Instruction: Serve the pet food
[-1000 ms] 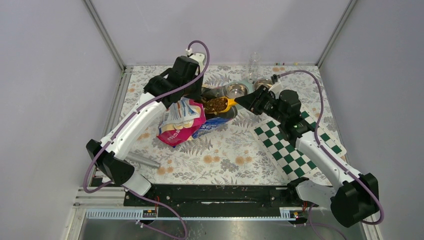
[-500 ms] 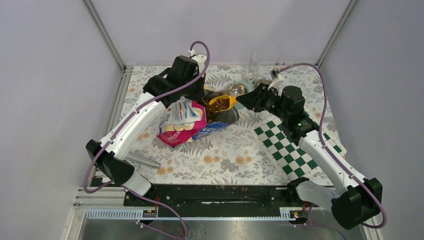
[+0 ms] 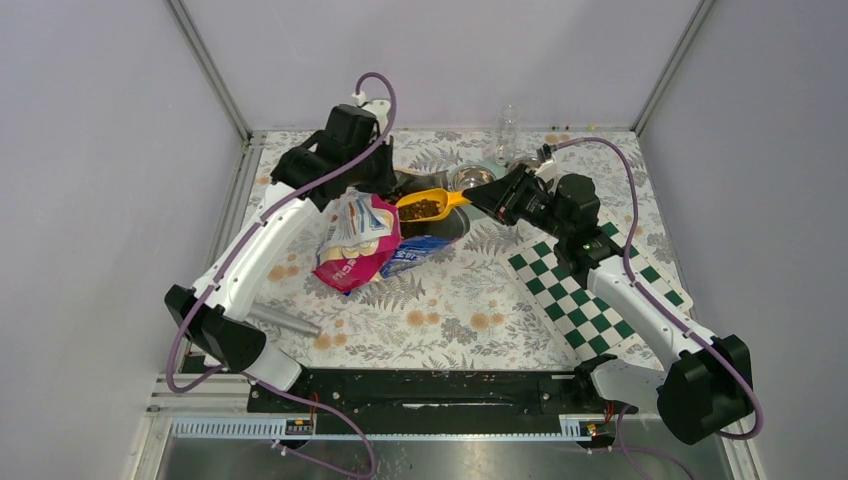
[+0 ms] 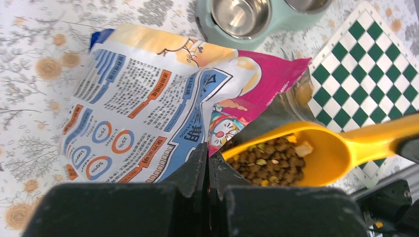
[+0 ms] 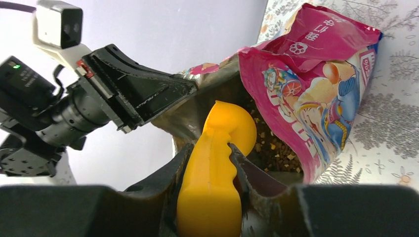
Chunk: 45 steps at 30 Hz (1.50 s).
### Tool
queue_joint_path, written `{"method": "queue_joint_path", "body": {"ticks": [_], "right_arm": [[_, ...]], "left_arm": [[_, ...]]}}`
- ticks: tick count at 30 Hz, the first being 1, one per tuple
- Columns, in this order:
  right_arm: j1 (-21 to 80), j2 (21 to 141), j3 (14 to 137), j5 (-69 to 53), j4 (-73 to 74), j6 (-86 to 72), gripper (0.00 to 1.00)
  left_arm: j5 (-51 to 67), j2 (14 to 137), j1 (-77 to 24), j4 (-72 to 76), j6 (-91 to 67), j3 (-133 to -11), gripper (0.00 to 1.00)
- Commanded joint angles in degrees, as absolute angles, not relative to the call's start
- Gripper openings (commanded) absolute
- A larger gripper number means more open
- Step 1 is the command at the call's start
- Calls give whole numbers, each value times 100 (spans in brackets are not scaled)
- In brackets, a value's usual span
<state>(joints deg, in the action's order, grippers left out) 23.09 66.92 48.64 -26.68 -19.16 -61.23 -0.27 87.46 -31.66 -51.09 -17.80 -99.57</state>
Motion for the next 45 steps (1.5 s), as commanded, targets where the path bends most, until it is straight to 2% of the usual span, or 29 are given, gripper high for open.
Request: {"method": "queue_joint_path", "body": {"ticks": [1, 8, 24, 35, 45], "right_arm": [[2261, 6551, 4911, -2718, -2609, -6621, 0], [2105, 6420, 5066, -2692, -2641, -6874, 0], [1397, 6570, 5627, -2754, -2863, -7316, 0], [425, 7378, 5593, -2999, -2931, -6897, 0], [36, 8558, 5529, -2993, -3532, -6447, 0]], "left_arm": [[25, 8029, -2816, -4667, -1904, -10085, 0], [-205, 7627, -2275, -4672, -1890, -9747, 0], [-595, 7574, -1951, -4697, -2048, -9595, 0], [-398, 7716, -1686, -4392, -2036, -9409, 0], [-264, 7723, -1530, -4324, -2057, -9252, 0]]}}
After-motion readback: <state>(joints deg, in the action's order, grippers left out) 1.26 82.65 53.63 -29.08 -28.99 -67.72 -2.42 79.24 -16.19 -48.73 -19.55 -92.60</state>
